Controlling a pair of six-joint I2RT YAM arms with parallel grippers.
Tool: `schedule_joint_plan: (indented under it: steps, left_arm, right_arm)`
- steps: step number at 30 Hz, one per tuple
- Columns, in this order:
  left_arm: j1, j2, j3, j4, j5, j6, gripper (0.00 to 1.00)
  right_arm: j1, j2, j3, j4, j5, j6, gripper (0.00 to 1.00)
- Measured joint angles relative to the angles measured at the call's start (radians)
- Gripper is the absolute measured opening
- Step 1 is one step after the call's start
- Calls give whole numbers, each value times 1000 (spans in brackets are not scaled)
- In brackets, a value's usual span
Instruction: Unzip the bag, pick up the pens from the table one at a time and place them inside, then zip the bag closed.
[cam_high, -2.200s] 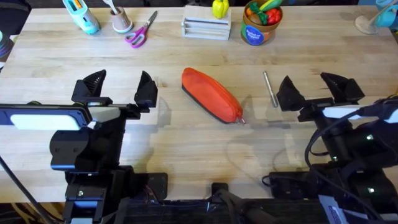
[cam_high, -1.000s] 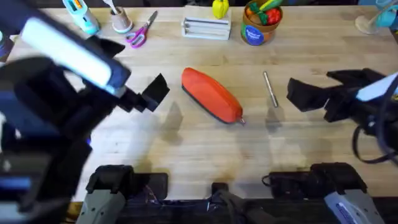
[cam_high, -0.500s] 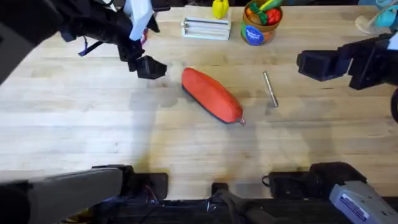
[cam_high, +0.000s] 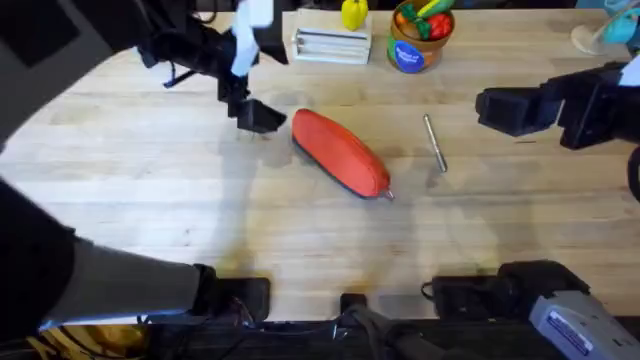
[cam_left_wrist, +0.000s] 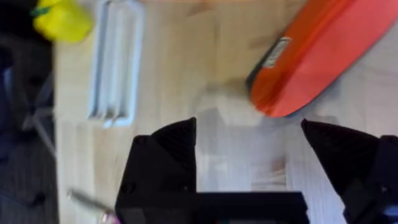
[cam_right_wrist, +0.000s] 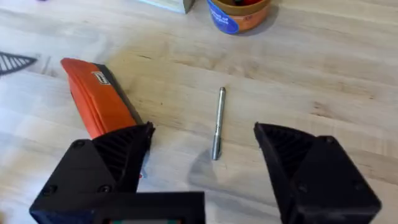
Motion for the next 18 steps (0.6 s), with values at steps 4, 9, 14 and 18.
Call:
schedule_joint_plan:
  steps: [4, 9, 14, 18]
  left_arm:
    - [-56, 66, 0, -56, 11, 132, 990]
    - [-102, 111, 0, -59, 21, 204, 992]
    - [-106, 112, 0, -57, 28, 228, 993]
    - [-106, 117, 0, -75, 29, 235, 992]
  right_arm:
    - [0, 0, 0, 0, 0, 0, 996]
    - [0, 0, 0, 0, 0, 0, 996]
    - [0, 0, 0, 0, 0, 0, 996]
    - [0, 0, 0, 0, 0, 0, 995]
